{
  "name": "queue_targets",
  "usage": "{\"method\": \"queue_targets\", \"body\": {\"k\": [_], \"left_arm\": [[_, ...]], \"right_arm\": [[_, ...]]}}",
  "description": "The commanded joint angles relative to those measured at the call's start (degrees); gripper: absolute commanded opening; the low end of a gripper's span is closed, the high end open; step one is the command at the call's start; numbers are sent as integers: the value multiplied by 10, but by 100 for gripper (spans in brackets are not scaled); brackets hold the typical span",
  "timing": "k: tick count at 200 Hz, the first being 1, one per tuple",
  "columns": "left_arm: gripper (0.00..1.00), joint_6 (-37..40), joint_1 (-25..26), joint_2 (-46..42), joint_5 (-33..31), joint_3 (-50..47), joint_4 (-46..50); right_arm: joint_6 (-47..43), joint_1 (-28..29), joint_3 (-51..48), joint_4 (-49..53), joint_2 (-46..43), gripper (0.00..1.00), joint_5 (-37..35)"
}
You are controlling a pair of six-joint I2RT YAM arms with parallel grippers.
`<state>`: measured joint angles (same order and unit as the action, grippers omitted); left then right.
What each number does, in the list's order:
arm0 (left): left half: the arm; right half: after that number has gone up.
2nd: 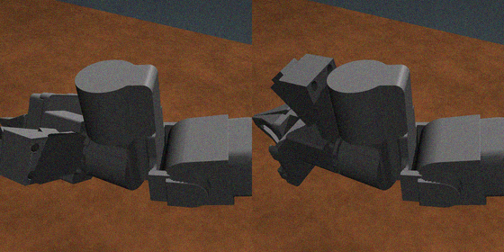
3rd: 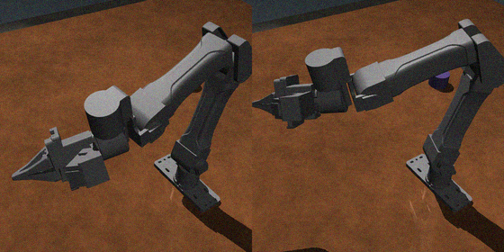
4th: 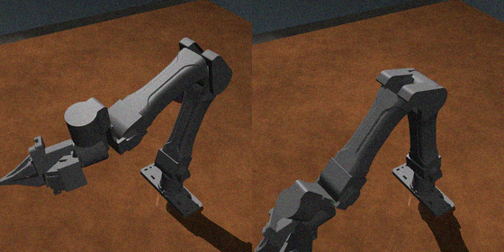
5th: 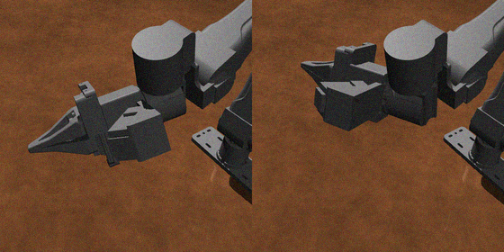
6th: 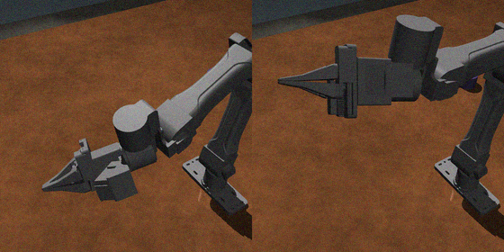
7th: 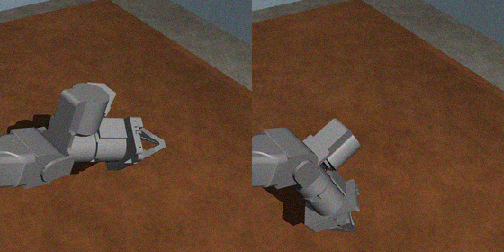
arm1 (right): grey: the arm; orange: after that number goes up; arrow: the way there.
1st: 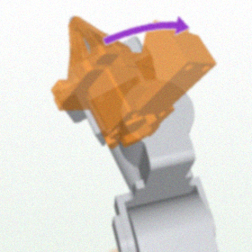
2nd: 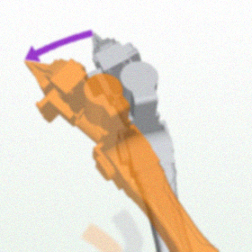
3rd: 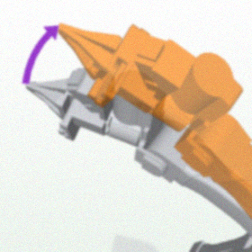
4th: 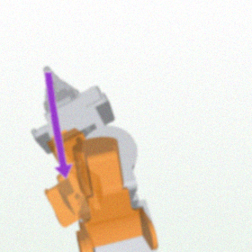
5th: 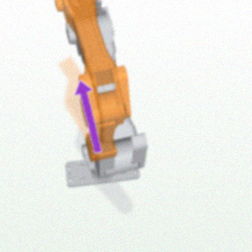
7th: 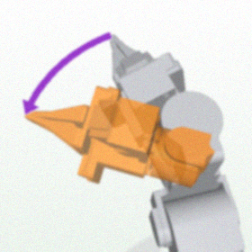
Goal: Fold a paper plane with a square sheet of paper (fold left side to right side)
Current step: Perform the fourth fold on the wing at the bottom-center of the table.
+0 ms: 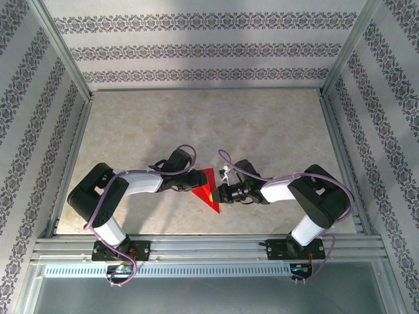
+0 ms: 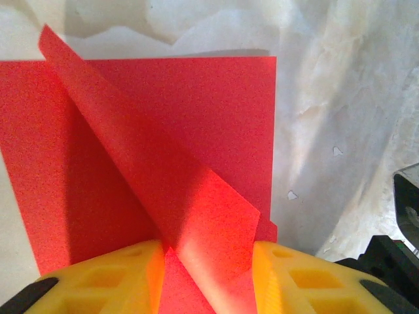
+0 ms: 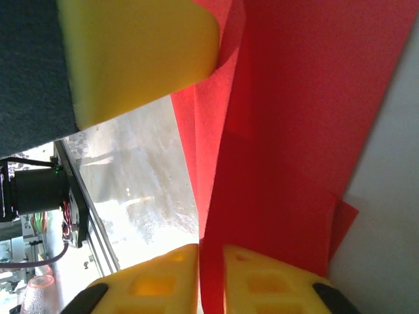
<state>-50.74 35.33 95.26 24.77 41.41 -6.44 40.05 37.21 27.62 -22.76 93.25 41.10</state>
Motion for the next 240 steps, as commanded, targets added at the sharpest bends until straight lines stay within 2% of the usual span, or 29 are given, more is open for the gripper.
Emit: {"method": "queue_targets", "body": {"k": [1,69,122,206,240], "left_arm": [[42,17,8,14,-20,8,36],[42,17,9,12,-18,9,33],[42,17,9,9,-18,7,31],[42,18,9,8,-18,6,31],[42,19,9,8,-17,6,30]], "right_arm": [[1,-8,-2,-9,-18,21,8],[4,-42,-11,17,-75,40,10],[19,-57,22,12,-29,39,26],[29,-37,55,-11,33,38,35],[29,-37,58,-12,38,31,35]]}}
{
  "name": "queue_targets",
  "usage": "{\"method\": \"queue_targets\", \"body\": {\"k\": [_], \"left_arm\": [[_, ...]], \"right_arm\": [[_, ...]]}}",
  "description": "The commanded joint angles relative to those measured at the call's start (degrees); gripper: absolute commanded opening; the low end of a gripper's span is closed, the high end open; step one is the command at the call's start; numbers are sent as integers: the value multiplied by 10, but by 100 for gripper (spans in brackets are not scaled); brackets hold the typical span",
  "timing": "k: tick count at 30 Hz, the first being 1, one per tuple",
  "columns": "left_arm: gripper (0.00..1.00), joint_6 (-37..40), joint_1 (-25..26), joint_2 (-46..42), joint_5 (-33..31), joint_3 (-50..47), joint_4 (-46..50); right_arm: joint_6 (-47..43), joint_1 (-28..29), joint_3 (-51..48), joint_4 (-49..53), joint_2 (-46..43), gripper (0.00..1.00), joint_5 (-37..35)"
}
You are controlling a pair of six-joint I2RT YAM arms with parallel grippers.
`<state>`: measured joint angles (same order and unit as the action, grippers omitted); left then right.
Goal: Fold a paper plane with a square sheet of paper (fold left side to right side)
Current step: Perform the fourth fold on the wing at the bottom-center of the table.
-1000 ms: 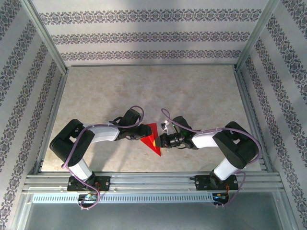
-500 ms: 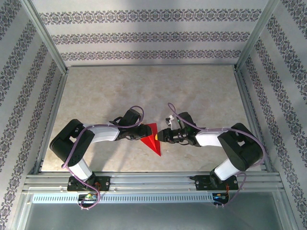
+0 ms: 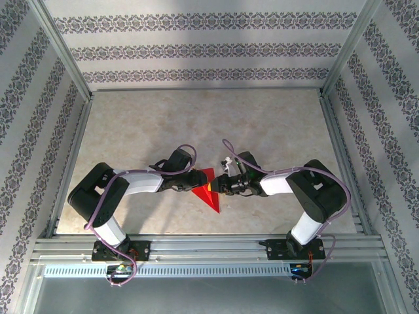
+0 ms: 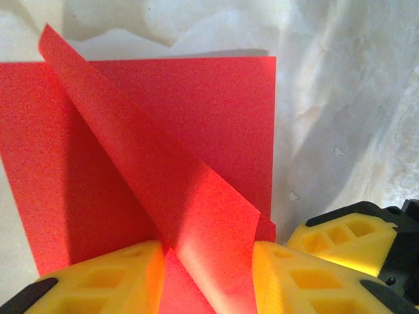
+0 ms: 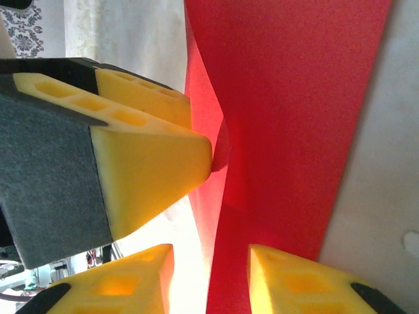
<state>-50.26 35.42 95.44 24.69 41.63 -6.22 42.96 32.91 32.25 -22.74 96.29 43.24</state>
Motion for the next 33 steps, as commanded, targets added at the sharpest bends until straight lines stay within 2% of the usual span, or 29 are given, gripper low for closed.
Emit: {"method": "queue_targets", "body": {"k": [1,8,18,30,33], "left_arm": [[42,13,8,6,-16,4,28],[42,14,8,6,-15,5,30],[42,16,8,7,-16,6,32],[42,16,8,9,-15,8,31],[42,16,8,9,-15,7,33]], "right_arm": [[0,6,11,-12,7,31,13],[-2,6,7,-8,7,9,11],[3,7,14,-16,8,23,19],[10,13,18,-25,21,22,17],[9,13,19,-24,21,17,19]]}}
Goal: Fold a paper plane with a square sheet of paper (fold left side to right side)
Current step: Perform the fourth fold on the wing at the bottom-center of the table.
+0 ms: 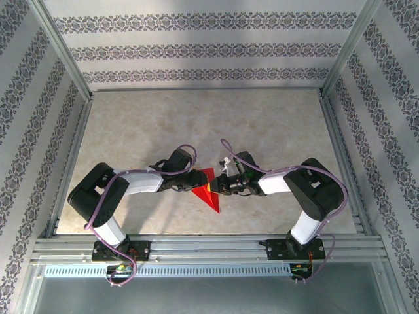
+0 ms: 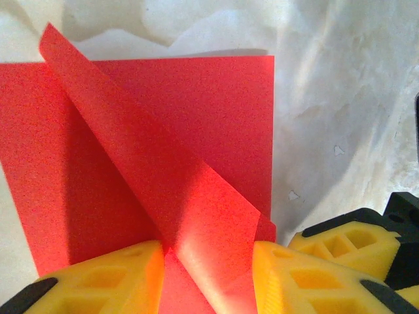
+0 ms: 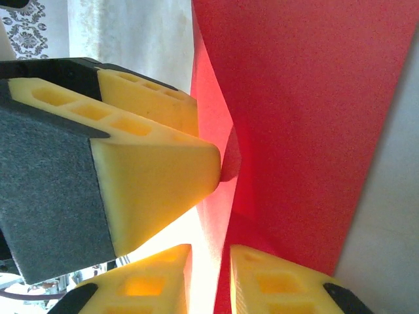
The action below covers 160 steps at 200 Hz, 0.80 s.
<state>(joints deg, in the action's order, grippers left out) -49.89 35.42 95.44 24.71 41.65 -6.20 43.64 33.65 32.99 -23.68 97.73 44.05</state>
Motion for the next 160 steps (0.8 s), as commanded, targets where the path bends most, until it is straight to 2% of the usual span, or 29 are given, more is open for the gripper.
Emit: {"method": "queue_targets", "body": {"k": [1,38,160], "left_arm": [[42,12,8,8,-15,7,32],[42,12,8,8,-16,7,33],[42,14,8,6,-16,9,38]], "right_arm": [[3,5,9,-14,5,14,7],[-7,-1,4,3,-9,0,0],[-44,-19,1,63,-23,0,-34]]}}
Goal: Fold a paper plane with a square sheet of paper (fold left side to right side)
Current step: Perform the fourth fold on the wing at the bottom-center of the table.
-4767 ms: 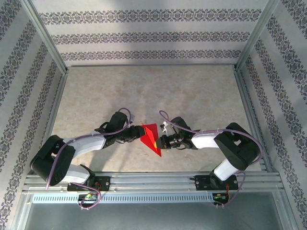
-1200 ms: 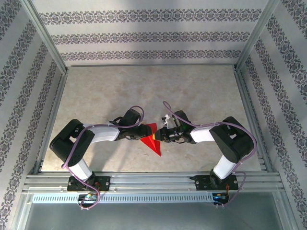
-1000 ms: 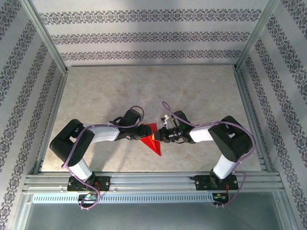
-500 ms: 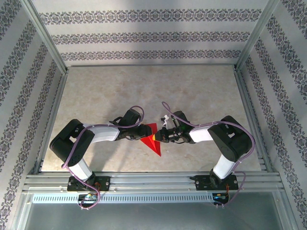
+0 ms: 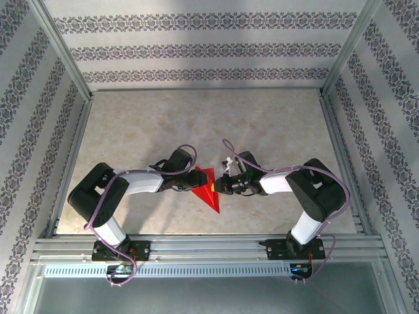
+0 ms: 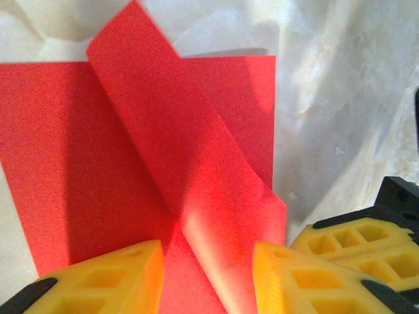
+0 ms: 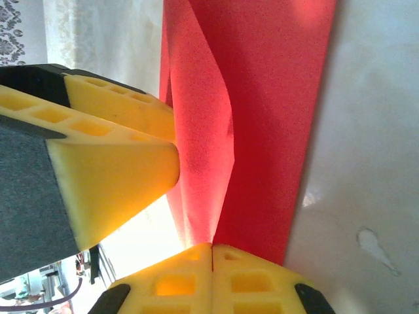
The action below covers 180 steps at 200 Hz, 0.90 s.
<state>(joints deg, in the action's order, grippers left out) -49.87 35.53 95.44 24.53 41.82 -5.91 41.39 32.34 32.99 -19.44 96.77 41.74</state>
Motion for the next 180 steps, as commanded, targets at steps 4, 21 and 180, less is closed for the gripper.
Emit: {"method": "queue_targets", "body": {"k": [4,21,180], "left_arm": [[42,14,7,6,-15,7,35],[42,14,7,6,-14,7,35],[42,14,7,12,-11,10,34]], "right_arm": [[-23,-6,2,22,-13,0,-11],[-28,-7,4,30,-15,0,-17],[-50,-15,21,57,-17,0,-26]]}}
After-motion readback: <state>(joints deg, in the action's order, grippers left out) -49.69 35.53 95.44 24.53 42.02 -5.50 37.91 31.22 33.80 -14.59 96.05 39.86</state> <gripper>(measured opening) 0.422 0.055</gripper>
